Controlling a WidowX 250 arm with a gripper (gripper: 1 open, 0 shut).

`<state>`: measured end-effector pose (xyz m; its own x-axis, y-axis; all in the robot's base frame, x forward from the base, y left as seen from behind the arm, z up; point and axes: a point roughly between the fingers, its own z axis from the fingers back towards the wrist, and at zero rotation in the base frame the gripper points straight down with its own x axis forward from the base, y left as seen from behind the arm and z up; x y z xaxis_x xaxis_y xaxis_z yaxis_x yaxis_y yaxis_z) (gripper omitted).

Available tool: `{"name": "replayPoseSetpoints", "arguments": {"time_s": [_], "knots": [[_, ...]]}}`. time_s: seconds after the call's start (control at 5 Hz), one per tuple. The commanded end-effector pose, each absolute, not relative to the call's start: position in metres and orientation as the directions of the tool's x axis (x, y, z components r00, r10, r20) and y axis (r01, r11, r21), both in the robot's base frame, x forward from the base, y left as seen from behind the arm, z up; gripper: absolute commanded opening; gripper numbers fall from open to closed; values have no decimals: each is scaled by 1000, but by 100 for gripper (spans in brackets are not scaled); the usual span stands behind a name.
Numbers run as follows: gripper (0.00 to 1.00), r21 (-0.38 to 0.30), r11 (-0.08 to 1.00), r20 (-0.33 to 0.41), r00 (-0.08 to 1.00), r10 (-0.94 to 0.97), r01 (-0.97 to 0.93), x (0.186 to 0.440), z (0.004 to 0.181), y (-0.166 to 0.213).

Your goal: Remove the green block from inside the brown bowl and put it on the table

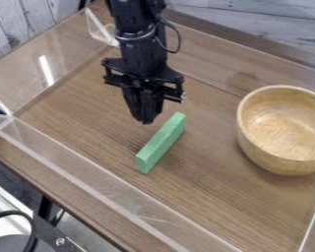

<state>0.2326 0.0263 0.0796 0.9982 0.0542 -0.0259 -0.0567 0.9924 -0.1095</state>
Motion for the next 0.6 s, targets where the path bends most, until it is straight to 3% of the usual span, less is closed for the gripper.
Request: {"name": "replayPoseSetpoints", "arguments": {"time_s": [0.0, 0.4], "knots": [[100, -93, 995, 23, 999, 39, -36, 244, 91, 25], [100, -81, 996, -23, 999, 29, -31, 247, 86, 24]]}}
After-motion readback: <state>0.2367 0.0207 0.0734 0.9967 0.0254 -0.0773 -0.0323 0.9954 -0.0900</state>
